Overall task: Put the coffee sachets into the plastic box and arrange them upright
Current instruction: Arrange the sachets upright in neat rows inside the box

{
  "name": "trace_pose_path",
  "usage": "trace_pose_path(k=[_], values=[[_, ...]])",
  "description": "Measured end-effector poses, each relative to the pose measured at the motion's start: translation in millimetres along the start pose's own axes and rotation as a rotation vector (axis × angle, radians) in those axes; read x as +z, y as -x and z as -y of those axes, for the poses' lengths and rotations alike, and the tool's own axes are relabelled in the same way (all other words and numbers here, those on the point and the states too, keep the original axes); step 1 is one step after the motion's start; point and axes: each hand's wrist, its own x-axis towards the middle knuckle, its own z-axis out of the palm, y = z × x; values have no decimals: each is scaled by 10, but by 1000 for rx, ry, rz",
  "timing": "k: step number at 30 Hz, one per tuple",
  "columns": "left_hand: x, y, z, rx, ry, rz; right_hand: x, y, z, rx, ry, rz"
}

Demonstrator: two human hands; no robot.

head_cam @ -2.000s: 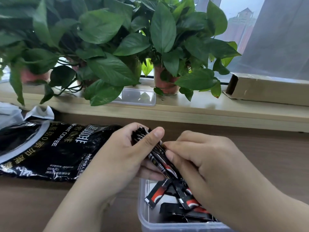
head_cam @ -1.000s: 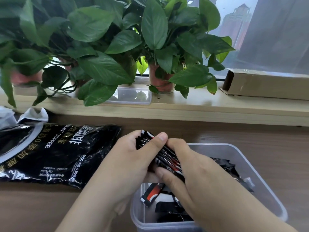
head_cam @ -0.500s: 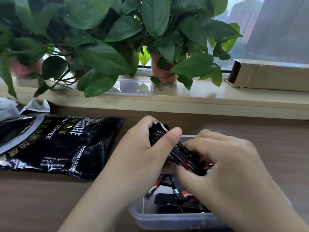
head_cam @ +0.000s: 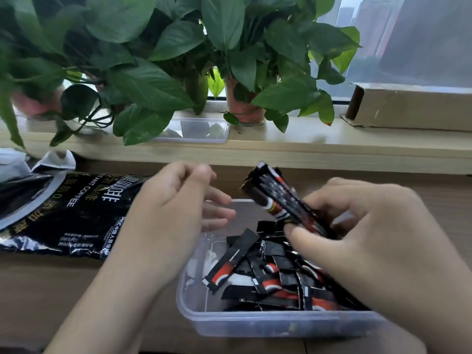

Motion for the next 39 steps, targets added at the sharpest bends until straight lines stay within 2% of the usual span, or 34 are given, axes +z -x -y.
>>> trace_pose_path(k=[2,5,7,8,10,13,17,20,22,25,29,31,34,36,39], values=[[-60,-20,18,61,-253,18,-125,-5,-91,43,0,-34],[14,-9,-71,120,-795,315,-252,-6,-225,113,-27,-105],[157,-28,-116,100,-1196,505,-302,-8,-296,128,-37,-127],[235,-43,-119,71,-1324,575,-321,-6,-320,132,-40,-134],[378,-73,-68,75,-1465,651,-350,17,-359,136,-22,-129],[481,-99,44,131,-1555,684,-345,82,-403,125,-13,-79],[406,-111,22,101,-1531,661,-353,101,-502,135,-45,-65],[325,-111,-120,128,-1411,516,-415,119,-526,151,-105,-104],[352,-78,-298,91,-1149,415,-451,132,-553,182,-117,-151],[588,-25,-453,-79,-671,478,-495,148,-599,232,-120,-203],[998,17,-437,-282,-351,587,-534,181,-582,269,-154,-223],[1132,4,-403,-307,-314,606,-542,186,-572,290,-167,-234],[1202,-14,-388,-217,-386,653,-556,193,-560,317,-174,-233],[1091,-17,-419,-56,-504,620,-563,199,-549,331,-175,-224],[644,-94,-409,242,-595,329,-576,216,-530,366,-162,-214]])
